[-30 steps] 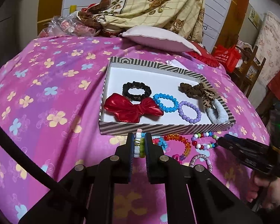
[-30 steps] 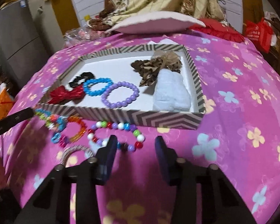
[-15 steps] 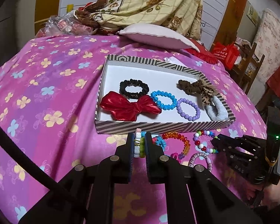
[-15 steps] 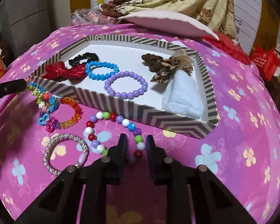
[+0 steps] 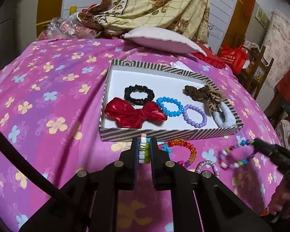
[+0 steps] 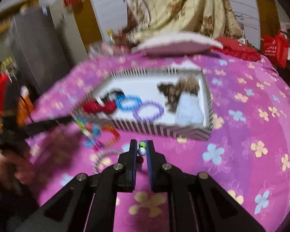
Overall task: Organize jewelry
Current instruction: 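Lift both bracelets and hold them above the bedspread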
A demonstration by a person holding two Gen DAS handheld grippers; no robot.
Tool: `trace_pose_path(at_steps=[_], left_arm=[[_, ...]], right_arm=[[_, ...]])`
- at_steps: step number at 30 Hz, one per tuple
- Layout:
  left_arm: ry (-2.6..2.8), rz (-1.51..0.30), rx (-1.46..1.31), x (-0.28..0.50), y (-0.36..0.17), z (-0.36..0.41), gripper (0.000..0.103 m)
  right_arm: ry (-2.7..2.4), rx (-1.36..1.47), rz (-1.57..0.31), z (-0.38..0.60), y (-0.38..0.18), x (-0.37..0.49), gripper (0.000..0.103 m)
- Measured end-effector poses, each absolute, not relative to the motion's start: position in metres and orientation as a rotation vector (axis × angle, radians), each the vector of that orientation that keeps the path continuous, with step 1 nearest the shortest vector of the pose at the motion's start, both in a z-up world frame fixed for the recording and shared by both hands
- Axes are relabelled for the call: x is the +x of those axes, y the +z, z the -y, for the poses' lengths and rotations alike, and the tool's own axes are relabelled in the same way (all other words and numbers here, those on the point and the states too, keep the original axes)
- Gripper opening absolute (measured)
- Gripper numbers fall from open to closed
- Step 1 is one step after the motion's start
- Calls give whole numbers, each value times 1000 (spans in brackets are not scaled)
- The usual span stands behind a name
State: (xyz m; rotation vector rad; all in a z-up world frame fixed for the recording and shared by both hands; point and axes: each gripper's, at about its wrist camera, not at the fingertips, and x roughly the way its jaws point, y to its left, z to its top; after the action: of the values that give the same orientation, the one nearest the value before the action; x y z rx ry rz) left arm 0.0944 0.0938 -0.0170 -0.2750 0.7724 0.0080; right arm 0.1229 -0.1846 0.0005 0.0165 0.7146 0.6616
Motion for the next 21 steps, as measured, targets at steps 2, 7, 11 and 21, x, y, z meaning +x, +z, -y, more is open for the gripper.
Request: trace_pose_path(at_steps=[2,7,11,21], left_arm=[[1,-758,-272,94,-14,-93,0],[-15,-740,-259,93,-11,-89,0],[-14,-735,-254,94,-10,-88,0],[-12,-736,-255,93,-9,-88,0]], right_arm=[[663,40,-691,189,6,122,9],[654,28,-706,183,3,125,9],[641,2,-729,177,-4,126,9],[631,-15,-730,176,-7,125,9]])
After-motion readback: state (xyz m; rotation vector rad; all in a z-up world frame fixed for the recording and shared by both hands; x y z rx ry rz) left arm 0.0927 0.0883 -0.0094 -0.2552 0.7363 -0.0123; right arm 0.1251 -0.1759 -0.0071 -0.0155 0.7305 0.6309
